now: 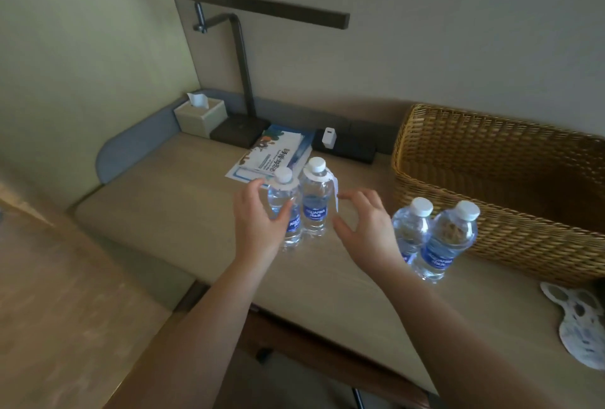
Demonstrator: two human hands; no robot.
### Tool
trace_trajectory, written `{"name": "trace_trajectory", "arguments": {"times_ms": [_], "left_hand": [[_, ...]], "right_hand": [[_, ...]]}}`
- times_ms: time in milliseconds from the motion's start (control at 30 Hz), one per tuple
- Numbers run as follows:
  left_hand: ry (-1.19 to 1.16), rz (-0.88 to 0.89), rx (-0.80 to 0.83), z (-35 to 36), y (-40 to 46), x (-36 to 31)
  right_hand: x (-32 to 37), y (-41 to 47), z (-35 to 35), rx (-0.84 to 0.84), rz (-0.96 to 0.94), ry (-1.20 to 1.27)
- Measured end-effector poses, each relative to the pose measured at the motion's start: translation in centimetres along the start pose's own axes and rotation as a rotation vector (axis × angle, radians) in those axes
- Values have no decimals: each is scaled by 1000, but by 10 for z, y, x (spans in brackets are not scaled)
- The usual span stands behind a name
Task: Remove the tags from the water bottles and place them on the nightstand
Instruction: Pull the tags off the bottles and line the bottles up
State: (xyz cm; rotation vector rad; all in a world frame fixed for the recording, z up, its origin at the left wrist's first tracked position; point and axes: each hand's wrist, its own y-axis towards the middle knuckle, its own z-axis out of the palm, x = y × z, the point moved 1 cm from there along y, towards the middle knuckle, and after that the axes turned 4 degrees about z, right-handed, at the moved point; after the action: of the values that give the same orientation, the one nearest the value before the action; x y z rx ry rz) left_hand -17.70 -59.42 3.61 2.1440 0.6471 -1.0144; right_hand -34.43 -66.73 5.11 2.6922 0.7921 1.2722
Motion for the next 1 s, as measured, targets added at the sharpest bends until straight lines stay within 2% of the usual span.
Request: {"name": "trace_trajectory", "arguments": {"times_ms": [100,200,367,567,1000], "left_hand": [[-33,-110,121,5,15,20],[-155,-135,212,16,26,29],[-192,-156,163,24,31,32],[-128,-125,146,13,24,41],[-152,-37,112,-8,-22,41]], "right_hand": [[12,9,36,111,66,71],[14,17,58,175,139,124],[12,18,76,274,244,175],[17,12,82,238,295,299],[29,-25,69,188,308,323]]}}
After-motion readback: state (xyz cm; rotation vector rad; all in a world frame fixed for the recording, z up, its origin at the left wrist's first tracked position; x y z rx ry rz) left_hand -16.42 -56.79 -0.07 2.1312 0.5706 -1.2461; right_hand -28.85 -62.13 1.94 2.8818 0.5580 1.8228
